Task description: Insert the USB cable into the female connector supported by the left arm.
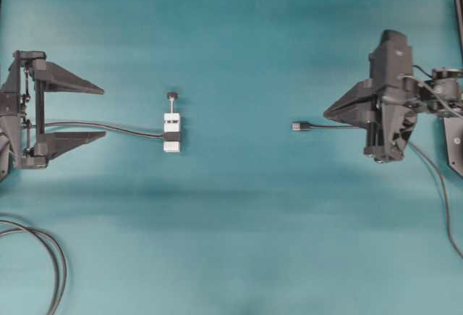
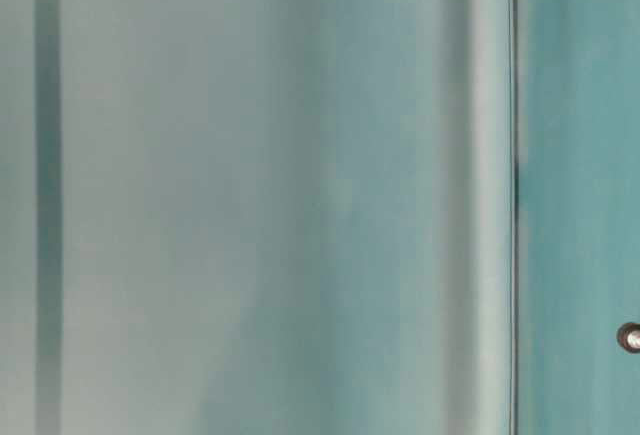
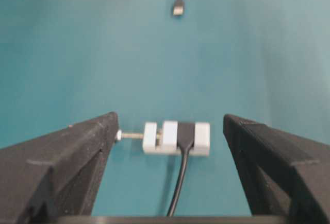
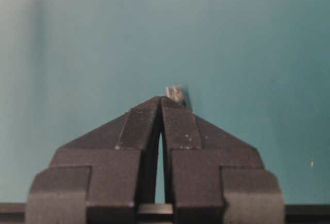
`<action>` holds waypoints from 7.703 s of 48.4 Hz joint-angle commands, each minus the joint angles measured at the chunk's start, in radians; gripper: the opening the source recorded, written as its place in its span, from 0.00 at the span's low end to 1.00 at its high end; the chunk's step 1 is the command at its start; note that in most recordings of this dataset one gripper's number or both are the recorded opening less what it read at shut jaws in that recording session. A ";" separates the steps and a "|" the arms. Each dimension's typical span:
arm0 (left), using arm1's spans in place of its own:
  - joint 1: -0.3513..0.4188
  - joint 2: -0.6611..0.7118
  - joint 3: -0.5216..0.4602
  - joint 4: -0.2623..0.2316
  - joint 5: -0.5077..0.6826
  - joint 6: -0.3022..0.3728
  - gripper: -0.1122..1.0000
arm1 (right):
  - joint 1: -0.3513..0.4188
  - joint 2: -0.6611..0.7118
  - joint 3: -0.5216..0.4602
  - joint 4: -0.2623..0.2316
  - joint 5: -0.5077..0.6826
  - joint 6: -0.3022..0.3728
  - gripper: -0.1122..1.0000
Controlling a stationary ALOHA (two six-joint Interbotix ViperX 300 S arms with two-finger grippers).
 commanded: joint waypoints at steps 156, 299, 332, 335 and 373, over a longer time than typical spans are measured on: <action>0.002 0.104 0.021 0.002 -0.064 0.080 0.93 | 0.009 0.380 -0.135 -0.150 0.092 -0.012 0.51; -0.043 0.400 0.077 0.002 -0.365 0.066 0.93 | 0.138 0.735 -0.959 -0.179 0.773 0.141 0.28; -0.038 0.667 -0.044 -0.005 -0.425 0.063 0.93 | 0.137 0.857 -1.058 -0.233 0.732 0.138 0.28; -0.037 0.676 -0.057 -0.005 -0.425 0.063 0.93 | 0.135 0.865 -1.066 -0.233 0.732 0.137 0.28; -0.014 0.784 -0.146 -0.005 -0.391 0.063 0.93 | 0.098 0.894 -1.098 -0.233 0.681 0.069 0.28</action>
